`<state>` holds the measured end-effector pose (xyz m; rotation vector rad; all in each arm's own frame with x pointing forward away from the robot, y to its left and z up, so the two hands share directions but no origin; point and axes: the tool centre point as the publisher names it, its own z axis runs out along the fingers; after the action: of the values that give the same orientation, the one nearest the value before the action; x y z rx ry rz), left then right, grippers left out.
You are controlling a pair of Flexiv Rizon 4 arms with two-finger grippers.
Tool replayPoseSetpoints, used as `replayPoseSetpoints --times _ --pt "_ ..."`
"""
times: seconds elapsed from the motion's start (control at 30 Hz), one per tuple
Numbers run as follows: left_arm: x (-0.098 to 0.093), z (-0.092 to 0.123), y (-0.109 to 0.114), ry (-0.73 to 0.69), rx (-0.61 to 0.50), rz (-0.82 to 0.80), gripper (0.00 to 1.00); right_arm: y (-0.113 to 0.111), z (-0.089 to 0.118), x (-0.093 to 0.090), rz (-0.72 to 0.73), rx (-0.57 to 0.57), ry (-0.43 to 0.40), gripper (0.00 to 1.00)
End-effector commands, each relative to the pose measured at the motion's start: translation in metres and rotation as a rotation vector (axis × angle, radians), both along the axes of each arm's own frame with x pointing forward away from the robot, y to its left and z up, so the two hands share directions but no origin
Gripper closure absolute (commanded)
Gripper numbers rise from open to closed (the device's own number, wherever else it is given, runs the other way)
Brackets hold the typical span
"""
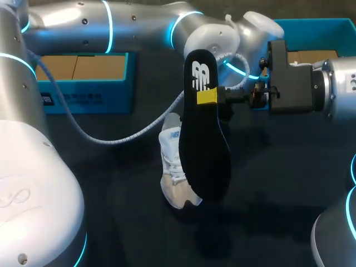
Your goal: Take the shoe out of the shoebox, open the shoe tongue, remove and reinsert the insole, then place the shoe into the shoebox
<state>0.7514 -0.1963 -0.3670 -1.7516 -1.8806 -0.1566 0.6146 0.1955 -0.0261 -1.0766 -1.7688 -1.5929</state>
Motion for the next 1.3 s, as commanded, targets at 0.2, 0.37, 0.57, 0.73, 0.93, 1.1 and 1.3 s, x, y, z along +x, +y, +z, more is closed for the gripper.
replayPoseSetpoints --times 0.2,0.37,0.57,0.73,0.93,1.1,1.3 --pt "-0.001 -0.018 -0.009 -0.002 0.046 0.010 1.00 0.002 0.000 -0.001 -0.004 0.000 0.001 1.00" --pt "-0.003 -0.016 -0.009 0.006 0.042 0.010 0.00 0.002 0.000 -0.001 -0.004 0.000 0.001 1.00" --pt "-0.001 -0.005 -0.007 0.014 0.005 -0.005 0.00 0.002 0.000 -0.001 -0.004 0.000 0.001 1.00" --pt "0.009 0.012 -0.009 -0.005 -0.042 0.003 0.00 0.002 0.000 -0.001 -0.004 0.000 0.001 1.00" --pt "0.017 0.040 -0.013 -0.049 -0.115 0.015 0.00 0.002 0.000 -0.001 -0.004 0.000 0.001 1.00" --pt "0.027 0.065 -0.017 -0.097 -0.190 0.026 0.00 0.002 0.000 -0.001 -0.004 0.000 0.001 1.00" --pt "0.035 0.085 -0.019 -0.138 -0.303 0.037 0.00 0.002 0.000 -0.001 -0.004 0.000 0.001 1.00"
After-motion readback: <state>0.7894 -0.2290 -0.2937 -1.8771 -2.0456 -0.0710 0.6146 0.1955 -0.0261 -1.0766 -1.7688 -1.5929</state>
